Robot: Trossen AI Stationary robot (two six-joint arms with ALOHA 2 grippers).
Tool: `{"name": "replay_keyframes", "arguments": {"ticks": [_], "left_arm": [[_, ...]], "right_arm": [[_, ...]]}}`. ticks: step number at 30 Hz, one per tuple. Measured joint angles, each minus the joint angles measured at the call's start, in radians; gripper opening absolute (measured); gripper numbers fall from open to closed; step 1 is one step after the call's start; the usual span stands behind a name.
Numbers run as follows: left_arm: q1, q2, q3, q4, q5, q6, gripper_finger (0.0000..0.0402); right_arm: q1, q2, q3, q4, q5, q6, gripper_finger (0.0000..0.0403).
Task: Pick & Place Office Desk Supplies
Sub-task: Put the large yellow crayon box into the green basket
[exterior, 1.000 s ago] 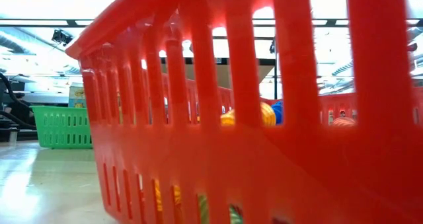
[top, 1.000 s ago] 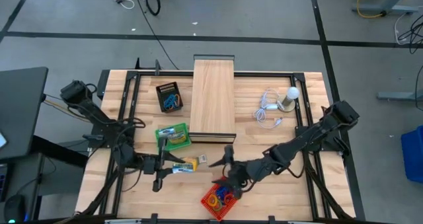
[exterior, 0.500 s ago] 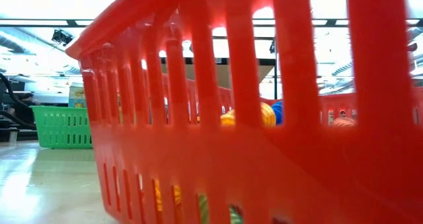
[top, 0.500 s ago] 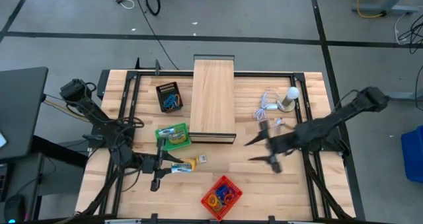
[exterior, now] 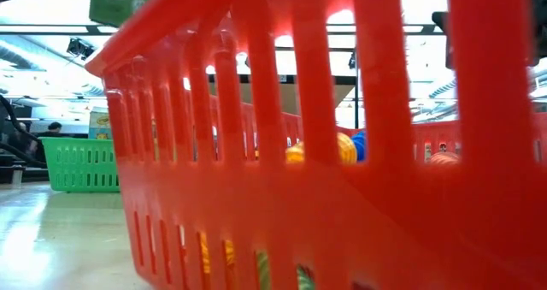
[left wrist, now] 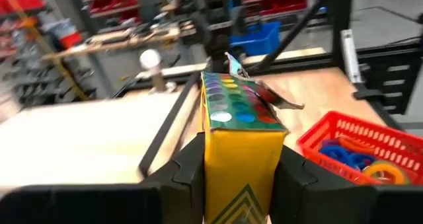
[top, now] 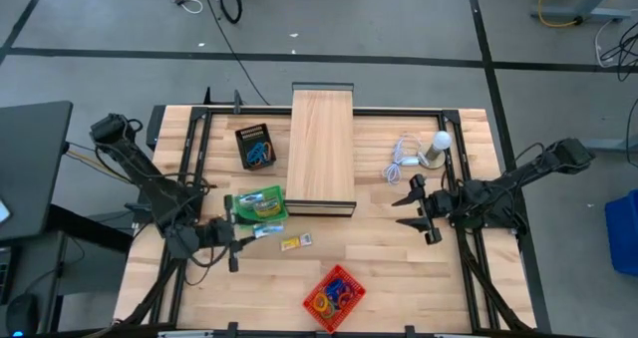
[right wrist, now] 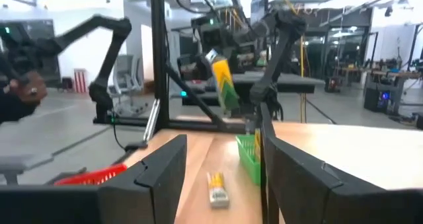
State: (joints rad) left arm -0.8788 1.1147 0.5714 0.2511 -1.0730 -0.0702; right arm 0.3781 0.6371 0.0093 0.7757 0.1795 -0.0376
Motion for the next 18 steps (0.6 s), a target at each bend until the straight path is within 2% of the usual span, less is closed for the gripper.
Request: {"name": "replay_keyframes", "arguments": {"ticks": [5, 11, 15, 18], "left_arm": [[-0.067, -0.039, 0.000, -0.217, -0.131, -0.255, 0.0112], [-0.145, -0.029, 0.000, -0.585, -0.239, -0.761, 0.0112], [-0.193, 0.003, 0.000, -0.791, -0.351, -1.050, 0.0112], [-0.209, 0.041, 0.000, -0.910, -0.377, -1.241, 0.0112]], "right_arm": [[0.000, 0.005, 0.000, 0.003, 0.000, -0.003, 0.0210], [0.000, 0.006, 0.000, -0.003, 0.000, -0.004, 0.0211], [0.000, 0.006, 0.000, -0.003, 0.000, -0.004, 0.0210], [0.000, 0.006, 0.000, -0.003, 0.000, -0.004, 0.0210]]}}
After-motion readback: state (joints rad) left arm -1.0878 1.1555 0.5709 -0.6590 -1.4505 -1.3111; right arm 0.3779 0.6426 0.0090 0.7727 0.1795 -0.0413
